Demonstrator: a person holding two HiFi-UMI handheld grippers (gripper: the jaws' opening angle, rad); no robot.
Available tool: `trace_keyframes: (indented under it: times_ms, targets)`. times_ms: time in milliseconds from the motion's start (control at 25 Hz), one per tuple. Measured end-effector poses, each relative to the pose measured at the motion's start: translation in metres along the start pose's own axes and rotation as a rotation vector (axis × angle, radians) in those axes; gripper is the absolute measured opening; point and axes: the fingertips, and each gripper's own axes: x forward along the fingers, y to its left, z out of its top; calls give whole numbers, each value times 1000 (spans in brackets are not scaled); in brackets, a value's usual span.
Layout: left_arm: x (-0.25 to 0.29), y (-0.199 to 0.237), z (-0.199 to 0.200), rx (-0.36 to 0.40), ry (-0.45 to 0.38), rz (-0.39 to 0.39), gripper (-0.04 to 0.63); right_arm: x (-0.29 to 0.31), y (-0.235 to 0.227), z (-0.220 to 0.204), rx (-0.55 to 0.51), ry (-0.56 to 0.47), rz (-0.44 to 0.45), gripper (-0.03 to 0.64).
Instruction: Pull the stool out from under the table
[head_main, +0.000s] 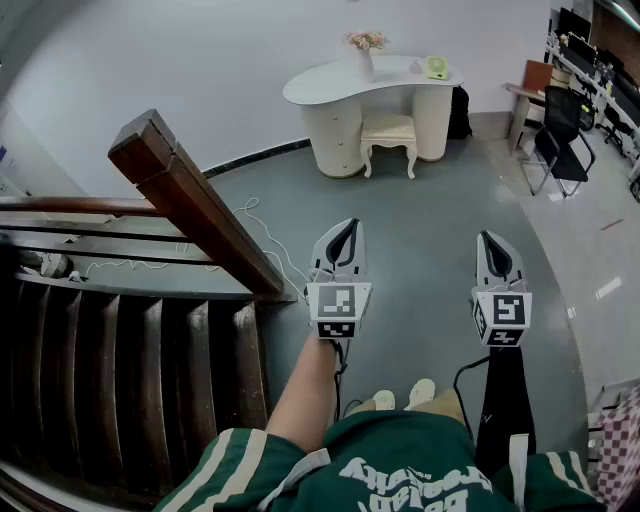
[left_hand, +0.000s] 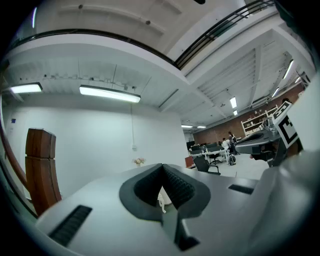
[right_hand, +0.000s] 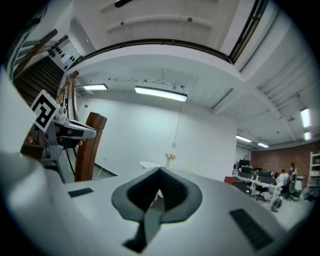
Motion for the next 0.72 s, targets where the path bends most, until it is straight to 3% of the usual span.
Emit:
trace_keyframes:
  times_ms: [640,720]
  targets:
    - [-15,10,13,-20,-15,18,5,-4,3,17,-9,-45,-47,5]
    - [-17,11,13,-22,-18,12,26,-5,3,13,9,-36,-50,32]
